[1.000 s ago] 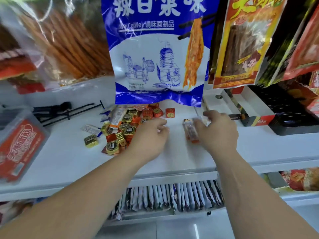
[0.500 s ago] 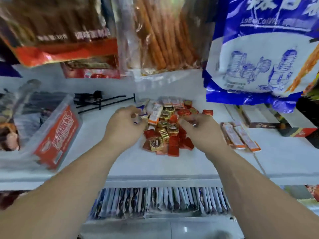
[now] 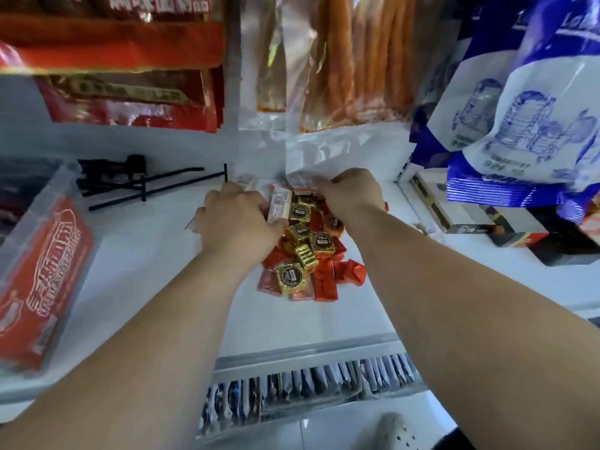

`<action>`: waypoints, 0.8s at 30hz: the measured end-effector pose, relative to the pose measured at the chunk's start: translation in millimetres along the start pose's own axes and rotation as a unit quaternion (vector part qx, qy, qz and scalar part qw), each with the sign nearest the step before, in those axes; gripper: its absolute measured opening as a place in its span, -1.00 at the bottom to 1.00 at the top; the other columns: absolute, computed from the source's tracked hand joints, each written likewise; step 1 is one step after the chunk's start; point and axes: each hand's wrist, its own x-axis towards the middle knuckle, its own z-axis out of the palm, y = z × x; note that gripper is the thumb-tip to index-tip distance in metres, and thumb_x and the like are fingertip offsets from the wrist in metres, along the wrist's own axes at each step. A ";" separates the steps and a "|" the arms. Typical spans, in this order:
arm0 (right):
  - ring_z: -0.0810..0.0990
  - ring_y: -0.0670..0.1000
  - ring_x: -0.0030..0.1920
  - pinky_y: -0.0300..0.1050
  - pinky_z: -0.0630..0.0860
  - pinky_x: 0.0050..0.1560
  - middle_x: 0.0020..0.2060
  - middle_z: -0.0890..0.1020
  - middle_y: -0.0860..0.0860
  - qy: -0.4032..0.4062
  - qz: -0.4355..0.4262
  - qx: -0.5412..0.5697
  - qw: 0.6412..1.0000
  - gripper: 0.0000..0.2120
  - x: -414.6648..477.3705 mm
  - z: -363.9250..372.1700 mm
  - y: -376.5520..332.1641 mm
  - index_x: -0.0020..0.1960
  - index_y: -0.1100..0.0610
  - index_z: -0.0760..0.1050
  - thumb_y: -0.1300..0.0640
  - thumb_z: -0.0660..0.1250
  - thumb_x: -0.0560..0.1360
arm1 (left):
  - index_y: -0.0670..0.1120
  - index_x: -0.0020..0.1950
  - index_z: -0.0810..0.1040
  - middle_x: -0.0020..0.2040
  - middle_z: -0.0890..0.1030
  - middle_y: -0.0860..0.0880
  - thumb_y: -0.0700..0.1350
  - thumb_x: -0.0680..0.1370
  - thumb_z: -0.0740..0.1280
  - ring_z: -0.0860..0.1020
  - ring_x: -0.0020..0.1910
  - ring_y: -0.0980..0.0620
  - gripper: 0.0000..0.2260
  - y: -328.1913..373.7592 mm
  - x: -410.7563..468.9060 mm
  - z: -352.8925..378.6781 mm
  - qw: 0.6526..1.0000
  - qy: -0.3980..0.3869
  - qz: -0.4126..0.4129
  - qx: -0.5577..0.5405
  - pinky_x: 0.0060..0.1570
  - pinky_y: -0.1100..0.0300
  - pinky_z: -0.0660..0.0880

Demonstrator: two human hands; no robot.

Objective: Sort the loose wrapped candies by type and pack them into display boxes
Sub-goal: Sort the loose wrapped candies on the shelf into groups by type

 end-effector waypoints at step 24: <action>0.43 -0.10 -0.52 -0.20 0.37 -0.43 -0.52 0.55 -0.06 0.003 0.057 0.206 0.977 -0.85 -67.9 -107.1 87.8 -0.28 0.14 0.65 0.08 0.54 0.35 | 0.02 -0.12 0.64 -0.30 0.60 0.14 -0.09 0.44 0.46 0.55 -0.31 0.13 -0.95 25.7 -28.8 -39.9 0.978 0.070 0.044 -0.191 -0.32 0.27 0.40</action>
